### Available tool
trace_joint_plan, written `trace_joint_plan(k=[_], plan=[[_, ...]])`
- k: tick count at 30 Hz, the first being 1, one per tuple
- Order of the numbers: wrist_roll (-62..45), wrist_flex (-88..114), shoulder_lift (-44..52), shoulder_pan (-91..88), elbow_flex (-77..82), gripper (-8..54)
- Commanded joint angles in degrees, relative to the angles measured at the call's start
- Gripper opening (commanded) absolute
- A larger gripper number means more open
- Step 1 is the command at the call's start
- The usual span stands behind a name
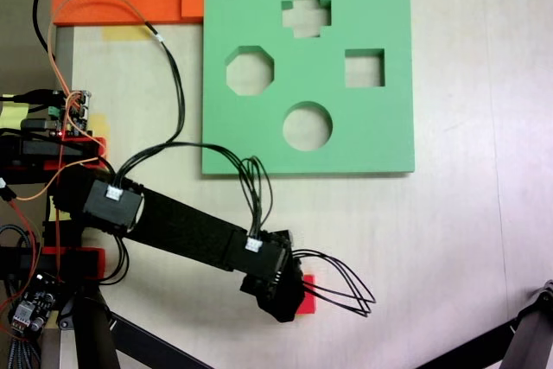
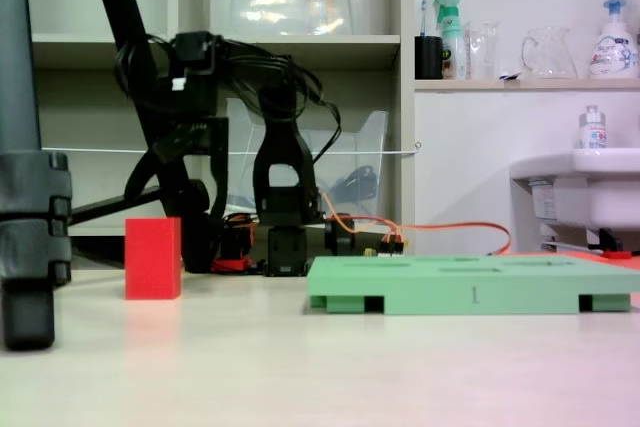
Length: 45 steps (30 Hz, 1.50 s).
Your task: Put the square block into the corresponding hole
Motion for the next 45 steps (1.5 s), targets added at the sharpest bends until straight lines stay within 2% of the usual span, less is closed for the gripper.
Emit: trace_joint_plan(k=[1, 19, 20, 23, 24, 37, 45], plan=[[0.62, 0.0, 0.26, 1.58, -2.37, 52.2], [2.02, -7.82, -7.82, 3.25, -1.05, 51.9], [2.37, -7.82, -8.09, 2.81, -1.05, 49.2], [2.64, -7.03, -9.05, 2.9, -0.88, 31.0], [2.64, -5.98, -9.58, 3.78, -0.88, 29.0], [0.62, 2.72, -11.95, 3.43, -0.88, 27.9], [-6.68, 3.34, -9.58, 3.43, -0.79, 28.1]])
